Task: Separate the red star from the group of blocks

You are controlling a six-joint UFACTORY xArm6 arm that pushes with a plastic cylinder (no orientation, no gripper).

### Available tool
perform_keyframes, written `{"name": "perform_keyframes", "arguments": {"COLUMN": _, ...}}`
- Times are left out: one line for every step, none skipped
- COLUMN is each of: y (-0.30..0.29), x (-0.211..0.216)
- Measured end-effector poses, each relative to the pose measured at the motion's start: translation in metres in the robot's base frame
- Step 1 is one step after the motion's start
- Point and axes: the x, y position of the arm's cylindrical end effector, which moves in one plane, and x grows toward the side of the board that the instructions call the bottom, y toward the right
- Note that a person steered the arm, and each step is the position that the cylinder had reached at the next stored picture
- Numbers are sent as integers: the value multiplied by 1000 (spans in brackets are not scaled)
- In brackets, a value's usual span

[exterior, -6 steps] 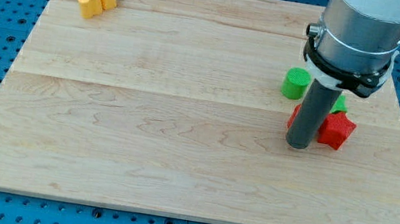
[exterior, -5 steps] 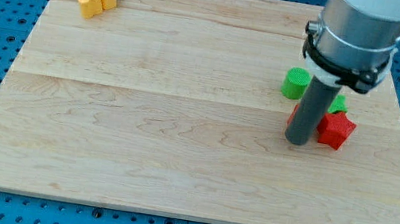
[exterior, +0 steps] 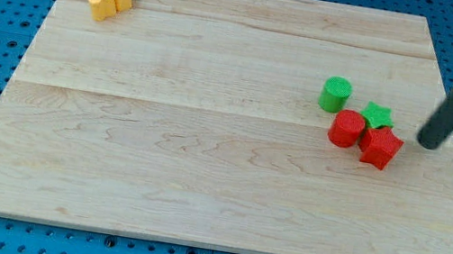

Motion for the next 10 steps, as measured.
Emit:
{"name": "perform_keyframes", "arguments": {"y": -45, "x": 7}}
{"name": "perform_keyframes", "arguments": {"y": -53, "x": 24}}
{"name": "perform_keyframes", "arguments": {"y": -48, "x": 27}}
{"name": "perform_keyframes", "arguments": {"y": -48, "x": 43}}
{"name": "perform_keyframes", "arguments": {"y": -48, "x": 67}}
{"name": "perform_keyframes", "arguments": {"y": -38, "x": 37}}
{"name": "perform_keyframes", "arguments": {"y": -61, "x": 20}}
{"name": "perform_keyframes", "arguments": {"y": -67, "x": 35}}
{"name": "perform_keyframes", "arguments": {"y": -67, "x": 63}}
{"name": "perform_keyframes", "arguments": {"y": -67, "x": 53}}
